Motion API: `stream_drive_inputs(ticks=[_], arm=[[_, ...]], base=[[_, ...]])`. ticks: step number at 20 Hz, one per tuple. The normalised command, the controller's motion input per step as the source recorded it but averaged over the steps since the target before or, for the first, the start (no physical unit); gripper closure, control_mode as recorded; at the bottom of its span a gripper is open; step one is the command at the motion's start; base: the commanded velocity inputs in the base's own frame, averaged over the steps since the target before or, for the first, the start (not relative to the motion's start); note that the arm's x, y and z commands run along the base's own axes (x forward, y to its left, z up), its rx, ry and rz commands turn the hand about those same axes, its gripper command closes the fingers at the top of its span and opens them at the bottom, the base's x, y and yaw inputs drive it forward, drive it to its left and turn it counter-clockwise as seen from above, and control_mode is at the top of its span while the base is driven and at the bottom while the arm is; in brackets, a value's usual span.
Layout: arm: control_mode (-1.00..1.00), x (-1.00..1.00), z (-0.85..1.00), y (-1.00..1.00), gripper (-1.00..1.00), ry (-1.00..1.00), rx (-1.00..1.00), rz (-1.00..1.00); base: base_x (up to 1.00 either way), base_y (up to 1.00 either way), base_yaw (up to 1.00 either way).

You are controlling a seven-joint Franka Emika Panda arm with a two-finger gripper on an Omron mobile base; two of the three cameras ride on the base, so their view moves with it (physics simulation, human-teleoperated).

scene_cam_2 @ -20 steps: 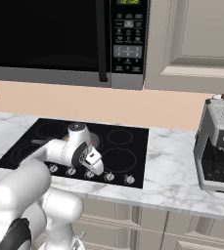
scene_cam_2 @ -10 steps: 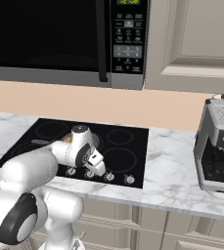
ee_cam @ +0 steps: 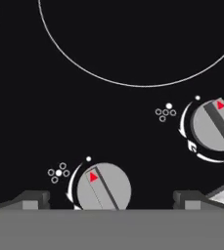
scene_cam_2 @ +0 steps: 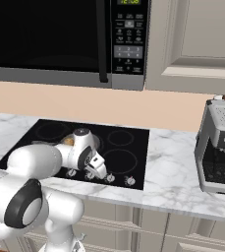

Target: Place the pan on the center burner on the stove. Then place the tomato and the onion in the pan and turn on the center burner.

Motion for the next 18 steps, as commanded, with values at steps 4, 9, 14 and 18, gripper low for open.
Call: stream_drive_inputs(ticks=[4, 9, 14, 18], arm=[[-1.00, 0.00, -0.17, 0.00, -1.00, 0.00, 0.00, 0.00], [-1.00, 0.00, -0.21, 0.00, -1.00, 0.00, -0.02, 0.00], [-1.00, 0.03, -0.23, 0.00, -1.00, 0.00, -0.03, 0.00], [-1.00, 0.04, -0.24, 0.00, -1.00, 0.00, -0.03, 0.00]], base=[[0.00, 0.00, 0.00], [0.00, 0.00, 0.00], [0.00, 0.00, 0.00], [0.00, 0.00, 0.00]])
